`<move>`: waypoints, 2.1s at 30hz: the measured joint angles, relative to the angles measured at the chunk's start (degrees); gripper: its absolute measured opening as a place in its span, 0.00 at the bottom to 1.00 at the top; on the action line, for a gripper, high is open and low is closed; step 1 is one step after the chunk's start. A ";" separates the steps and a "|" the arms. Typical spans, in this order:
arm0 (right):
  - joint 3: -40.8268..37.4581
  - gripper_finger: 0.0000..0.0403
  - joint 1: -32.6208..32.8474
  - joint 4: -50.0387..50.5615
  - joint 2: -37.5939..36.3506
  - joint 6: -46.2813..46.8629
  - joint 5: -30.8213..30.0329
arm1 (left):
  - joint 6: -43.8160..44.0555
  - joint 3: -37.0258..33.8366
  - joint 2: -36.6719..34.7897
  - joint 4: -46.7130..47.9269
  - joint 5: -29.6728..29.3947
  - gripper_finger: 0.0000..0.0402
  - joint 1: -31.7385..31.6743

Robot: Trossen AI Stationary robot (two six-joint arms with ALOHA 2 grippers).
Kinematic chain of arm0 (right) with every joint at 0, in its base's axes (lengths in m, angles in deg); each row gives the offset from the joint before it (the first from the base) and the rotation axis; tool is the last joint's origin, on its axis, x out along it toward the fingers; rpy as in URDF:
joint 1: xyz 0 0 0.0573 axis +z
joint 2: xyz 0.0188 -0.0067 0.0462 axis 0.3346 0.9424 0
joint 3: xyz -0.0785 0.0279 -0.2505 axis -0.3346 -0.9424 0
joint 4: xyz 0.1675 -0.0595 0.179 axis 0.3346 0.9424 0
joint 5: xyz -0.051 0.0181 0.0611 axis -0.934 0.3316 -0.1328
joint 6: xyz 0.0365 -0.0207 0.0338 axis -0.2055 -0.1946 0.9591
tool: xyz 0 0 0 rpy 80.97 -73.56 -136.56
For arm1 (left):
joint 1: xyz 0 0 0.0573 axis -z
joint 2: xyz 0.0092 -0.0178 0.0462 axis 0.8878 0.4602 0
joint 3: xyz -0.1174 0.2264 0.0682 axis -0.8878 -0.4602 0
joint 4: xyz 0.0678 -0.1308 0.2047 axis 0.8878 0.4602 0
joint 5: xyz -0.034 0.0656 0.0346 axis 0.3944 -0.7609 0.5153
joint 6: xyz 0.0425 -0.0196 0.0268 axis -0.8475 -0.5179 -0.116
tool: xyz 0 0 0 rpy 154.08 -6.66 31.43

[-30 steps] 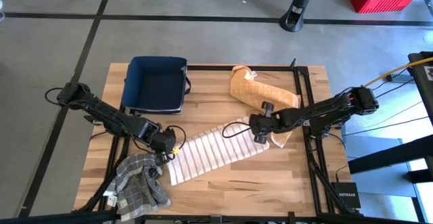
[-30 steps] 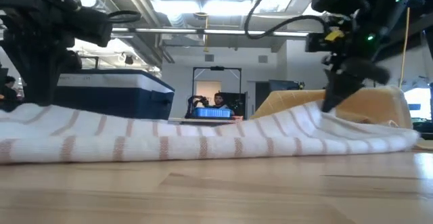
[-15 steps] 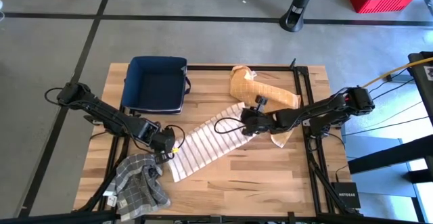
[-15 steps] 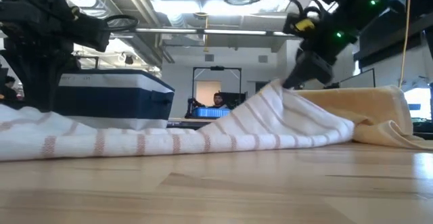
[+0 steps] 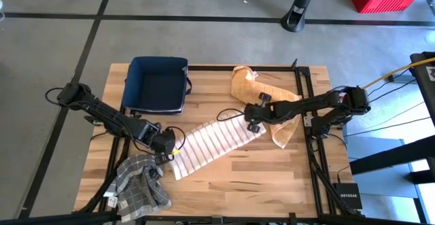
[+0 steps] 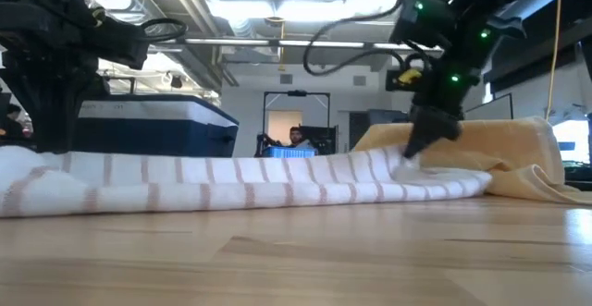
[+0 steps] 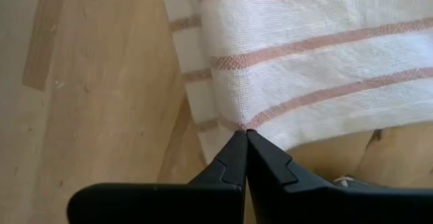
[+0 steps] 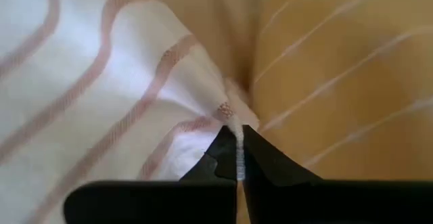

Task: Fold towel
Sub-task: Fold the white towel

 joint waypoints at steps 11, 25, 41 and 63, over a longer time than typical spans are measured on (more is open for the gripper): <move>1.33 0.28 0.00 0.84 0.00 -1.16 -1.85 | 0.43 0.14 0.00 2.31 -0.73 0.15 -1.98; -0.10 0.50 2.15 -2.63 0.51 -5.59 23.09 | -3.29 -0.67 3.66 -18.43 -6.17 0.32 0.24; -5.91 0.46 9.27 -9.34 0.75 21.60 29.30 | -6.44 -4.40 8.10 -0.99 -5.52 0.26 -2.78; -8.53 0.63 10.44 -0.32 -14.07 32.87 27.64 | -34.54 4.00 10.53 -45.08 -11.65 0.24 -9.66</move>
